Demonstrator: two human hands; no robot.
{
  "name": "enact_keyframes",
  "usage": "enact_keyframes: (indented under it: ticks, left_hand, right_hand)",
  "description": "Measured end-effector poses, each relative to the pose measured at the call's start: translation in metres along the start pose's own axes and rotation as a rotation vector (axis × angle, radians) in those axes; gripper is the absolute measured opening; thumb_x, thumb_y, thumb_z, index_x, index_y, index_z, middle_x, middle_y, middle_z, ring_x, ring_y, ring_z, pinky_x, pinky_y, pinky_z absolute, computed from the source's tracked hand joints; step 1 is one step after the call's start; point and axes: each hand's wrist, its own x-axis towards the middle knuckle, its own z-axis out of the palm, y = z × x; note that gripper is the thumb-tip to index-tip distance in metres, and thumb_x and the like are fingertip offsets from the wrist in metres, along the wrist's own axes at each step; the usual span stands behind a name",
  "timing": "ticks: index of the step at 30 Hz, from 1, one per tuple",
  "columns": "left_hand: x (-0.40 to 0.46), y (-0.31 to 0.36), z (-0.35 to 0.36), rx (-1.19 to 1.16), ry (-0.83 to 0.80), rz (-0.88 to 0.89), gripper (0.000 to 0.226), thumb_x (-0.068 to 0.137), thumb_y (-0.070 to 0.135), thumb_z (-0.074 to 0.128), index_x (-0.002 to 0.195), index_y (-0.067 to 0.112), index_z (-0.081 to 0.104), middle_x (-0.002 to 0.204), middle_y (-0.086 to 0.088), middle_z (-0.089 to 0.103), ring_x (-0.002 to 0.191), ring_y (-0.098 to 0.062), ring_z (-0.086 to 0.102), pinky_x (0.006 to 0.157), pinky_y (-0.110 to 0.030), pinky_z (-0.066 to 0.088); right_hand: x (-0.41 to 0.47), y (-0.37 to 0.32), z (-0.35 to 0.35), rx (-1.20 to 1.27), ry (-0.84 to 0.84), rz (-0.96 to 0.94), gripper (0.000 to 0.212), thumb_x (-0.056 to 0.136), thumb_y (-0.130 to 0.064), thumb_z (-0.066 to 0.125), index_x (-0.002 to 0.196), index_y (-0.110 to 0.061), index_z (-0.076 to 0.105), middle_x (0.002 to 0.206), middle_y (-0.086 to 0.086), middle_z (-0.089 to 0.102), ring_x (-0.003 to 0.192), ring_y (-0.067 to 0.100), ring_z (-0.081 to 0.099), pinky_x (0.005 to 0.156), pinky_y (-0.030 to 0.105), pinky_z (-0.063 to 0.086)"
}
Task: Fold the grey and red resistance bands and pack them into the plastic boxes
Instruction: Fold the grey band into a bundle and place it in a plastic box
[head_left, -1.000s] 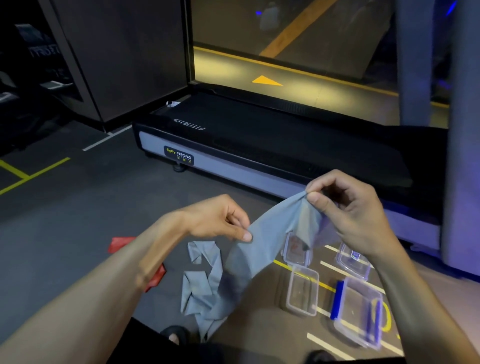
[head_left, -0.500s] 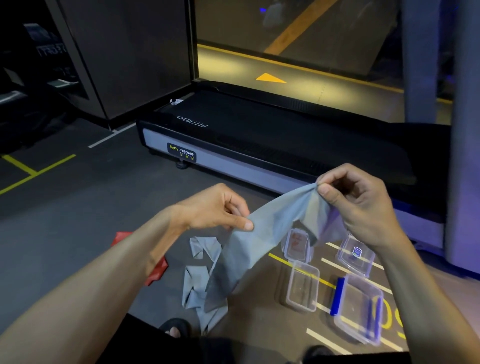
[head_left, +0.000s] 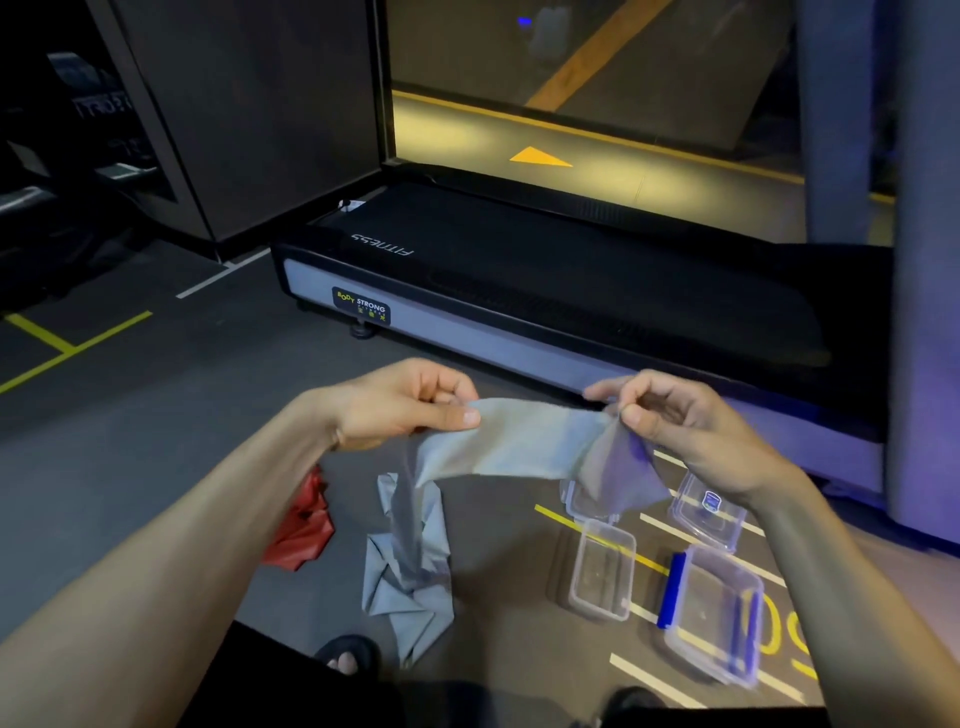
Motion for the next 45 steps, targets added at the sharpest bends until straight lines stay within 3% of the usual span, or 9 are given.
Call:
enact_keyframes:
  ticks: [4,9,12,17,23,27,31,36,45]
  left_hand:
    - [0.003,-0.001,0.004,0.13,-0.013,-0.096,0.021,0.086,0.037,0.078,0.089,0.017,0.074,0.08,-0.012,0.058,0.078,-0.025,0.045,0.074,-0.039,0.033]
    - [0.011,0.008,0.017,0.276,-0.023,-0.096,0.004,0.089,0.019,0.079,0.087,0.017,0.076,0.081,-0.001,0.072,0.076,-0.008,0.062,0.075,-0.023,0.047]
    - [0.012,0.015,0.027,0.281,-0.027,-0.035,0.004,0.088,0.018,0.08,0.087,0.016,0.076,0.076,-0.004,0.067,0.072,-0.012,0.056,0.071,-0.029,0.042]
    - [0.007,0.026,0.039,0.395,0.017,0.139,0.004,0.087,0.003,0.072,0.084,0.006,0.072,0.076,-0.02,0.064,0.065,-0.01,0.047,0.064,-0.033,0.038]
    - [-0.001,0.036,0.045,0.547,0.168,0.258,0.01,0.085,0.003,0.075,0.077,0.009,0.072,0.053,0.021,0.052,0.051,0.003,0.046,0.055,-0.007,0.032]
    - [-0.002,0.036,0.047,0.621,0.276,0.317,0.005,0.085,0.01,0.079,0.084,0.015,0.077,0.053,0.03,0.054,0.053,0.011,0.049,0.058,-0.005,0.033]
    - [0.0,0.029,0.041,0.461,0.213,0.23,0.015,0.086,0.028,0.082,0.092,0.021,0.07,0.069,0.012,0.069,0.061,0.003,0.054,0.064,-0.017,0.042]
    - [0.002,0.018,0.028,0.318,0.041,0.142,0.013,0.095,0.021,0.072,0.099,0.009,0.071,0.09,-0.013,0.075,0.082,-0.012,0.065,0.084,-0.03,0.05]
    - [0.003,0.016,0.023,0.207,0.348,0.302,0.016,0.079,0.022,0.085,0.093,0.016,0.082,0.079,-0.01,0.077,0.073,-0.021,0.069,0.073,-0.048,0.056]
  right_hand:
    - [-0.001,-0.003,0.005,0.138,-0.015,-0.023,0.02,0.095,-0.013,0.06,0.098,0.006,0.054,0.111,0.011,0.075,0.117,0.027,0.067,0.1,0.035,0.051]
    - [0.004,-0.019,0.032,0.317,-0.003,-0.133,0.025,0.091,-0.033,0.073,0.097,-0.012,0.062,0.076,0.009,0.064,0.073,0.02,0.062,0.092,0.044,0.054]
    - [0.009,-0.018,0.057,0.097,0.036,-0.168,0.013,0.093,-0.021,0.068,0.096,-0.009,0.063,0.083,0.011,0.063,0.078,0.019,0.058,0.079,0.038,0.047]
    - [0.013,-0.011,0.083,-0.13,-0.01,-0.265,0.003,0.095,-0.018,0.065,0.094,-0.015,0.065,0.119,0.002,0.06,0.11,0.013,0.061,0.093,0.021,0.044]
    - [0.013,-0.011,0.083,-0.047,-0.077,-0.172,0.008,0.102,-0.016,0.058,0.1,-0.008,0.057,0.11,0.006,0.062,0.091,0.035,0.057,0.082,0.037,0.046]
    - [0.012,-0.016,0.077,-0.142,-0.1,-0.17,0.007,0.102,-0.011,0.059,0.101,-0.003,0.058,0.086,0.006,0.057,0.077,0.018,0.053,0.074,0.026,0.044]
    - [0.01,-0.026,0.072,-0.252,-0.04,-0.209,0.002,0.098,-0.013,0.066,0.097,-0.013,0.064,0.086,0.009,0.064,0.08,0.031,0.059,0.076,0.045,0.049]
    - [0.004,-0.038,0.061,-0.407,0.051,-0.245,0.007,0.096,-0.019,0.07,0.093,-0.024,0.065,0.085,-0.004,0.066,0.08,0.019,0.062,0.077,0.043,0.051]
    - [0.006,-0.035,0.05,-0.482,0.161,-0.256,0.01,0.095,-0.013,0.071,0.092,-0.021,0.066,0.09,-0.011,0.07,0.09,0.014,0.067,0.082,0.033,0.051]
